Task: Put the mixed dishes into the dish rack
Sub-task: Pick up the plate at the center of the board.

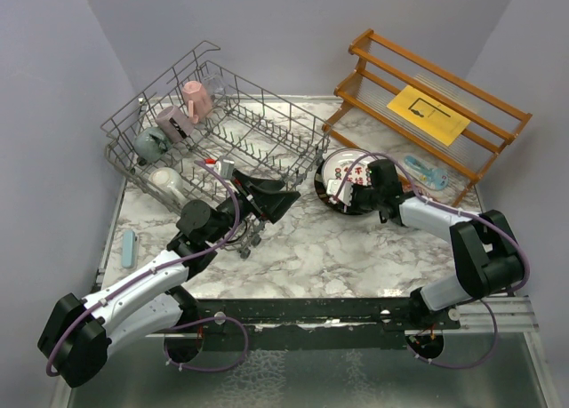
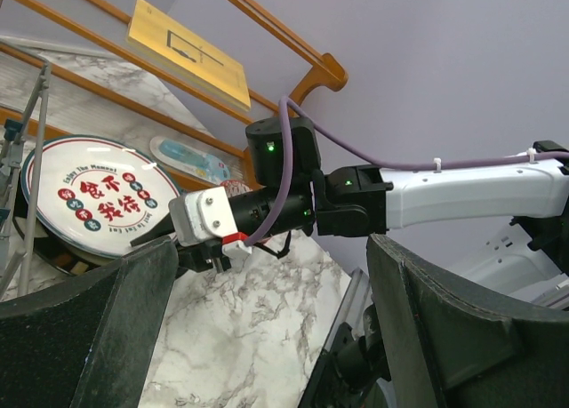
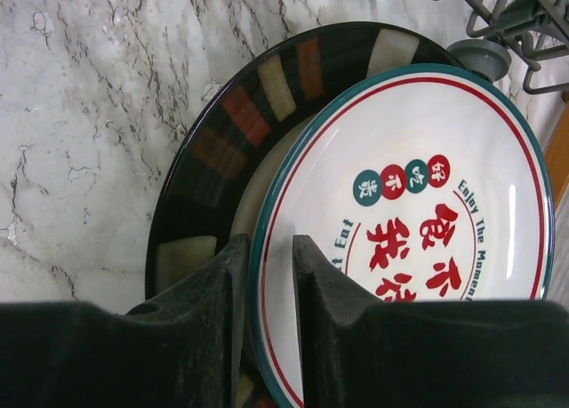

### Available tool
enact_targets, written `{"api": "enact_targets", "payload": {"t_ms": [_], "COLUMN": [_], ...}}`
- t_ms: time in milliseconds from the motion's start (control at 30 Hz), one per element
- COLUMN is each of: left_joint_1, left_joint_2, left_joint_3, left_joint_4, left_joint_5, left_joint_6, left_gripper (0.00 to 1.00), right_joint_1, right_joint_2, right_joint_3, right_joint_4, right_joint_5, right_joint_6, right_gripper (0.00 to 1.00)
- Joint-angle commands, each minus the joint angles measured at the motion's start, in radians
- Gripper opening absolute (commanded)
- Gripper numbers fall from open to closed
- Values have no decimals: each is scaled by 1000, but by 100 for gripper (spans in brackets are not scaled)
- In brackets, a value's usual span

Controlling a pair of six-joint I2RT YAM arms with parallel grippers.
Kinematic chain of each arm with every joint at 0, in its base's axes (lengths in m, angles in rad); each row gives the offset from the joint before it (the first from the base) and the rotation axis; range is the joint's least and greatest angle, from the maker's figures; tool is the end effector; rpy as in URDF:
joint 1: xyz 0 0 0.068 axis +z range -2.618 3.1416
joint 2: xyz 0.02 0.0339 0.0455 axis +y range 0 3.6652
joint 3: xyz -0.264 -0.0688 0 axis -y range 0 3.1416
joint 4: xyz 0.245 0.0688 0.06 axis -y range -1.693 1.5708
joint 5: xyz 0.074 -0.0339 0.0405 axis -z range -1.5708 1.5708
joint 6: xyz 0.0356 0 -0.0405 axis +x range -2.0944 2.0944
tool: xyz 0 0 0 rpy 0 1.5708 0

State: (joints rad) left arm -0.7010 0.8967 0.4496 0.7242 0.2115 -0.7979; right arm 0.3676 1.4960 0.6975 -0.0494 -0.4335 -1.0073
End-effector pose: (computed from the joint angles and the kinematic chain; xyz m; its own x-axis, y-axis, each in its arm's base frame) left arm 0.1532 -0.1390 0.2977 -0.4159 -0.5649 -0.7127 0.6977 0.3044 -0.6485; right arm 0.2602 0.1162 0.1634 0.1211 -0.7755 -0.6197 -0.9043 0.1712 -0.3910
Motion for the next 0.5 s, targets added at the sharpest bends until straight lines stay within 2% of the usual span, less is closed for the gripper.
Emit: {"api": "enact_targets", "payload": {"t_ms": [0, 67, 133, 167, 367, 467], "left_joint_1": [-3, -3, -3, -3, -3, -3], "left_joint_2": [-21, -26, -28, -29, -27, -29], "left_joint_3": [-7, -7, -8, -8, -8, -9], "left_joint_4": [16, 14, 14, 14, 13, 13], "left_joint_5": [-24, -27, -28, -29, -29, -29], "left_joint_6": [-1, -1, -2, -2, -4, -5], "left_gripper": [90, 90, 90, 90, 90, 90], "right_joint_1": [11, 14, 20, 25, 55, 60], "right_joint_2": [-5, -9, -7, -7, 0, 2], "right_joint_3": [-29, -33, -41, -47, -69, -82], "right_joint_4": [-5, -1, 9, 20, 82, 99], "right_joint_5": [30, 35, 48, 59, 130, 149], "right_joint_6": [-52, -60, -69, -75, -97, -113], "right_gripper": [26, 29, 43, 45, 44, 40]}}
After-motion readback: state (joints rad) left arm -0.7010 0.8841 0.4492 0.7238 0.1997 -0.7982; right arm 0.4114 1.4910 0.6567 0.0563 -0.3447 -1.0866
